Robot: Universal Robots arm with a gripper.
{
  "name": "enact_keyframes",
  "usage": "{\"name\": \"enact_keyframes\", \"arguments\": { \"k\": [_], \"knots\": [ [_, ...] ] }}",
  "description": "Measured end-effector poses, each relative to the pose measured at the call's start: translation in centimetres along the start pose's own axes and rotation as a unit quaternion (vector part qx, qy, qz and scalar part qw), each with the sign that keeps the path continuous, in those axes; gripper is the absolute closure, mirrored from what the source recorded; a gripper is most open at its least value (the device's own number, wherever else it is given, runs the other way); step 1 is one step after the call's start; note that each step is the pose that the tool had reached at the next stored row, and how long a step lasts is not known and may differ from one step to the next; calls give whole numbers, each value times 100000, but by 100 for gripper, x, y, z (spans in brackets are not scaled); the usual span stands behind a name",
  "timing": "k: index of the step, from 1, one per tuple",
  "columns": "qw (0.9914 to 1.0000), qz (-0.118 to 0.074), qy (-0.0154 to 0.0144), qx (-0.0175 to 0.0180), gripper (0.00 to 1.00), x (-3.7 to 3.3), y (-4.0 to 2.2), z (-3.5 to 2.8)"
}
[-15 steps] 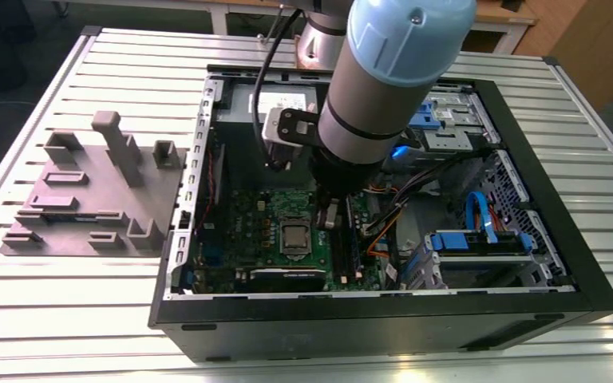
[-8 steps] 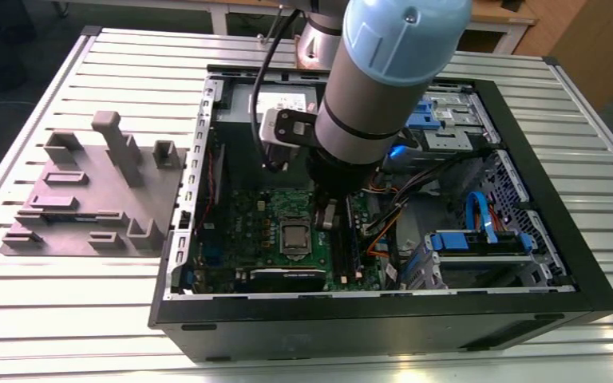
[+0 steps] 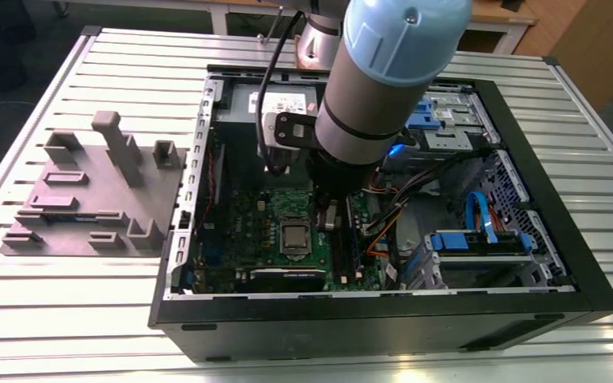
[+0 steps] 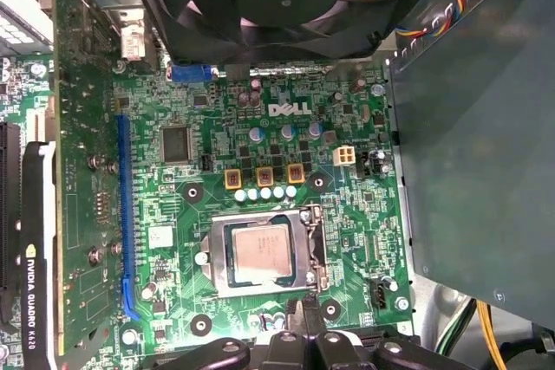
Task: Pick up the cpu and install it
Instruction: 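Install the first cpu locking lever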
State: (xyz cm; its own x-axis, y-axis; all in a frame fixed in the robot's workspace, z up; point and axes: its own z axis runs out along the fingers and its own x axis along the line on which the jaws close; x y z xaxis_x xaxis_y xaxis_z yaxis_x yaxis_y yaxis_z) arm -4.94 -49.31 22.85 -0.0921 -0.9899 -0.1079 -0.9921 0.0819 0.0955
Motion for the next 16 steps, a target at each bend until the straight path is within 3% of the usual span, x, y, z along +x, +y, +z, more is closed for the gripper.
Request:
{"name": "enact_keyframes", "arguments": {
  "k": [7, 8, 9, 10, 11, 16],
  "knots": [
    [100000, -3, 77, 8, 89, 0, -1, 1],
    [99999, 14, 318, 30, 89, 1, -1, 2],
    [99997, 55, 752, 70, 89, 2, 0, 0],
    [99967, 213, 2532, 234, 89, 2, 0, 2],
    [99929, 317, 3725, 343, 89, 4, -5, 20],
    [99929, 252, 3750, 337, 89, 2, -29, 37]
  ]
}}
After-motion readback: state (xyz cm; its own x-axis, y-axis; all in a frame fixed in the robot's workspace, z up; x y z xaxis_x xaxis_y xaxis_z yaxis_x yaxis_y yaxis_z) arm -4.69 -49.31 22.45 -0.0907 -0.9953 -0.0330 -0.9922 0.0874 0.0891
